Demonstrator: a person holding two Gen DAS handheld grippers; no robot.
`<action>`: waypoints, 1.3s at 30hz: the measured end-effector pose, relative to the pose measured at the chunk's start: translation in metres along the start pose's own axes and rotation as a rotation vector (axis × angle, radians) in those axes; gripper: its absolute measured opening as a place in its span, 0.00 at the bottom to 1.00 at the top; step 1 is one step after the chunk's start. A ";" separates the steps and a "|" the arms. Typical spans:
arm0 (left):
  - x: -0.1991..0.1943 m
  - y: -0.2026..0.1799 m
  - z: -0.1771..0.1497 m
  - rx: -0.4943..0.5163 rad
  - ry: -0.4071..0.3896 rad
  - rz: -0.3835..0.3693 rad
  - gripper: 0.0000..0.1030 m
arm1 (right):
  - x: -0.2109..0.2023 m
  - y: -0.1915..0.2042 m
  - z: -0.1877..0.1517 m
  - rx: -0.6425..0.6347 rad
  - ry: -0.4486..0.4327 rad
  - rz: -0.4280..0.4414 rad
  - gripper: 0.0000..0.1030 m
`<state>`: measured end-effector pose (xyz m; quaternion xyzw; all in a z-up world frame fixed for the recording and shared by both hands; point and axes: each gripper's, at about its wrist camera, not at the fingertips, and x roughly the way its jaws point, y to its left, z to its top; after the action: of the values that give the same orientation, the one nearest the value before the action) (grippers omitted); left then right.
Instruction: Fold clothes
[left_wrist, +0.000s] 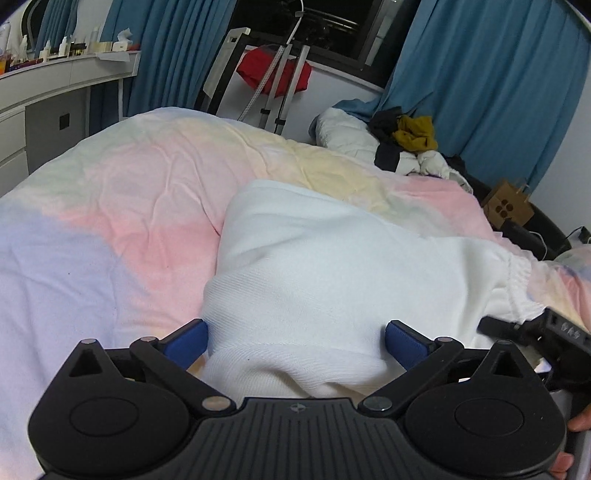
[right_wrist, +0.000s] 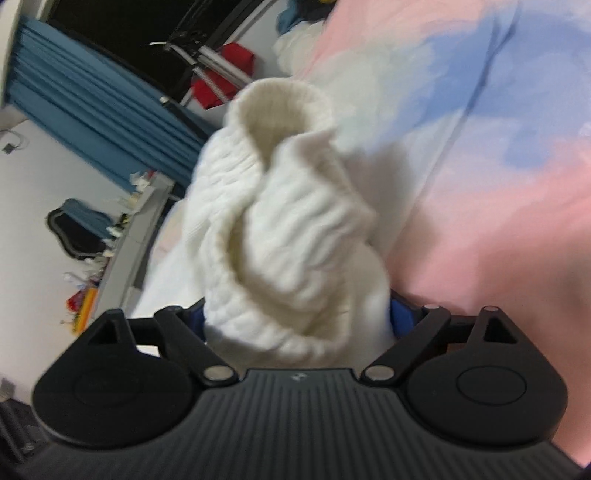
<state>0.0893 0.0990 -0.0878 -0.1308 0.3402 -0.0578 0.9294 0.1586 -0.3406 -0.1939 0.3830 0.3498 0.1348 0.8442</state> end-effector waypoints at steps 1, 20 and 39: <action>0.001 0.000 0.000 -0.001 0.003 0.002 1.00 | -0.003 0.004 0.000 -0.009 -0.018 0.028 0.90; 0.003 -0.022 0.018 0.041 -0.065 0.012 0.45 | -0.028 0.060 -0.017 -0.176 -0.138 -0.061 0.38; 0.008 -0.312 0.081 0.285 -0.216 -0.317 0.40 | -0.226 -0.014 0.138 -0.029 -0.549 -0.019 0.37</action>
<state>0.1419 -0.1850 0.0544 -0.0555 0.2023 -0.2364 0.9488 0.0919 -0.5378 -0.0301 0.3899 0.1095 0.0230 0.9140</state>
